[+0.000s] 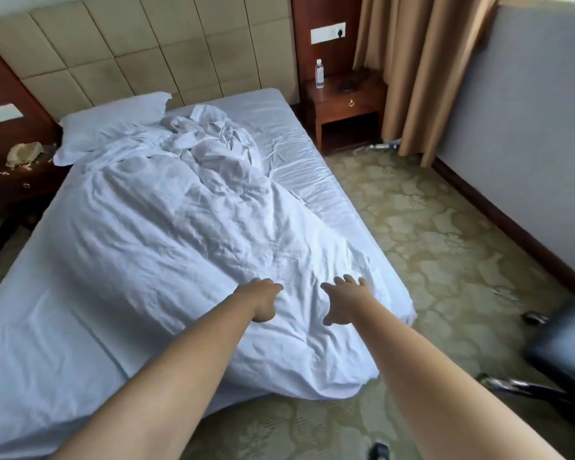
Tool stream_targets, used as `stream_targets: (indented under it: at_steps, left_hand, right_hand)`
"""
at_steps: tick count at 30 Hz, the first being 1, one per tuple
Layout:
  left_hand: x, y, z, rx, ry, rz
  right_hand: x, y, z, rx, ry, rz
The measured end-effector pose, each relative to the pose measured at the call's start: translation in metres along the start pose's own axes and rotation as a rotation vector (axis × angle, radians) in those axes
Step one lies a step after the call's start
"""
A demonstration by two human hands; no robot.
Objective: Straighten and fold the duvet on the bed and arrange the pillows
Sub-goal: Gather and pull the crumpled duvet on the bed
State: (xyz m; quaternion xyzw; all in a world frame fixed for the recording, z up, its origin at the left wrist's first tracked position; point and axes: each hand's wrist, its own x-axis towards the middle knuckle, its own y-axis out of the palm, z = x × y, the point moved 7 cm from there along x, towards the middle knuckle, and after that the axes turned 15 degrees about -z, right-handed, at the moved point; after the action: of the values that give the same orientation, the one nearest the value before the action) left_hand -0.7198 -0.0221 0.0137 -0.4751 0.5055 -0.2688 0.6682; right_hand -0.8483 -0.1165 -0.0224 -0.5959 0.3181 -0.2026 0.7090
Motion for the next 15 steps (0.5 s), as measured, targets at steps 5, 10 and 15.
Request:
stream_targets:
  at_steps: [5,10,15]
  left_hand:
    - [0.002,-0.017,0.038,-0.018,-0.032,-0.038]
    - [0.004,-0.040,0.101,-0.064,-0.062,-0.094]
    - [0.011,-0.059,0.178,-0.137,-0.103,-0.159]
  right_hand:
    - [0.029,-0.026,0.035,0.039,-0.033,-0.074]
    - [0.064,-0.057,0.092,0.032,-0.083,-0.112]
    - [0.105,-0.084,0.162,0.004,-0.144,-0.145]
